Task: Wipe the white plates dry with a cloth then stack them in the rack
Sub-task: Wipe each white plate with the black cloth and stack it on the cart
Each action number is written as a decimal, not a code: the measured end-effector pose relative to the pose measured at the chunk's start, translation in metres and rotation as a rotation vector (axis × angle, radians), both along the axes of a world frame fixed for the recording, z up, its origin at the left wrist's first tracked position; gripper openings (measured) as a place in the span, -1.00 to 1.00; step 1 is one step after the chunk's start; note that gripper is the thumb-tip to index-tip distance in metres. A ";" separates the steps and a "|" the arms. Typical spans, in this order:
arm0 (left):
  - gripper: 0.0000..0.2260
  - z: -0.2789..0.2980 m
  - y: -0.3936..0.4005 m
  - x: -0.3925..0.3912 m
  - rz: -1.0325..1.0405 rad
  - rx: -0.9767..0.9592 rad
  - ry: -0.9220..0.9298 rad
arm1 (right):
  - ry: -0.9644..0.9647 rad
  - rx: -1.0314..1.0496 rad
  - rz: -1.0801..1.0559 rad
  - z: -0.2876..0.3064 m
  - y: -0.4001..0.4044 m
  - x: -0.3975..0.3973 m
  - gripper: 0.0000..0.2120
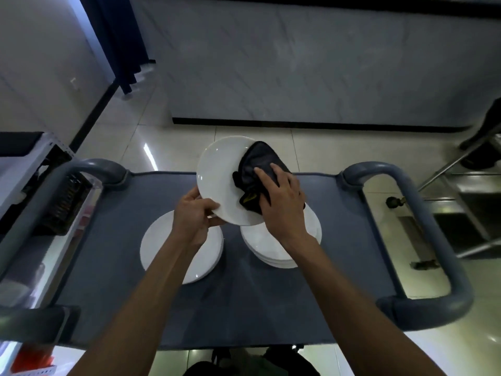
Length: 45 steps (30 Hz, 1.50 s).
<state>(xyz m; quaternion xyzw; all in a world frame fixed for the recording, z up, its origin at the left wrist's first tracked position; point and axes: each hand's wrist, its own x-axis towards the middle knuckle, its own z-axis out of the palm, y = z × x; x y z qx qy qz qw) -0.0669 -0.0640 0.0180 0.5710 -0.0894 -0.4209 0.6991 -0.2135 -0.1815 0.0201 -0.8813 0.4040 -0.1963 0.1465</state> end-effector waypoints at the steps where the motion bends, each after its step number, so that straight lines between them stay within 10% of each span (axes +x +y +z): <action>1: -0.59 0.001 -0.007 -0.004 0.010 -0.006 0.008 | 0.004 0.012 -0.001 -0.002 0.001 -0.006 -0.45; 30: -0.61 0.018 -0.079 -0.064 -0.143 0.076 -0.084 | -0.096 0.015 -0.013 0.008 -0.110 -0.070 -0.49; 45: -0.59 0.028 -0.082 -0.098 -0.197 0.097 -0.178 | -0.203 -0.041 0.332 0.010 -0.083 -0.055 -0.48</action>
